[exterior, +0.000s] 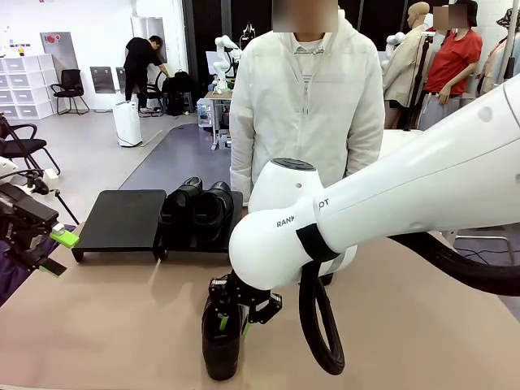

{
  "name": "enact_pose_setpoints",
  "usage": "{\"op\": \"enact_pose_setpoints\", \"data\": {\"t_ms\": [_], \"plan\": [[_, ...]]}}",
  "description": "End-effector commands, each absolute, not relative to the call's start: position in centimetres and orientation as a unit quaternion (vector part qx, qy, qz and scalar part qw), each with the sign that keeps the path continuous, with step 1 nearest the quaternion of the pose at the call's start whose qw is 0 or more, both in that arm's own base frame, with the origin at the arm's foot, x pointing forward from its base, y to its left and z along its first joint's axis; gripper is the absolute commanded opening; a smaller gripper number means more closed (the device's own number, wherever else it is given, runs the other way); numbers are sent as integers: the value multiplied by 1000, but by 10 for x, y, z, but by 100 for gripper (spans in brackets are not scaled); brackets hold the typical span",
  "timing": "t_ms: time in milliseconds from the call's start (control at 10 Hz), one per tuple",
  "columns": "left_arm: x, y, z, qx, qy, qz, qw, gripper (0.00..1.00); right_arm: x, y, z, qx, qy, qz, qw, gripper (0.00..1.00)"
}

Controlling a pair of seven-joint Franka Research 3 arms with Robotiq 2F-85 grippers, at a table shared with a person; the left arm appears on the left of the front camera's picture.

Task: Organize the shoes by placing them on the stand.
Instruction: Pick up one Shoe and place it in the middle of the table.

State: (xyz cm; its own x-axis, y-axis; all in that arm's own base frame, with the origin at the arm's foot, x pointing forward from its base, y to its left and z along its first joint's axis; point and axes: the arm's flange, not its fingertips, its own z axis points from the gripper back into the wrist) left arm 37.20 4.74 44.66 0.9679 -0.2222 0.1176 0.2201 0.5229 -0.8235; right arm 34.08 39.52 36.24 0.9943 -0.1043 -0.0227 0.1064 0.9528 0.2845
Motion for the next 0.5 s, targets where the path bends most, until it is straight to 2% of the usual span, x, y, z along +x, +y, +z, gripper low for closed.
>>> {"op": "enact_pose_setpoints", "data": {"t_ms": [0, 400], "plan": [[371, 48, 448, -471, 4, -125, 873, 100, 339, 388, 377, 160, -19, -61, 985, 100], [371, 48, 448, -471, 4, -125, 873, 100, 333, 306, 440, 212, -38, -32, 976, 100]]}}
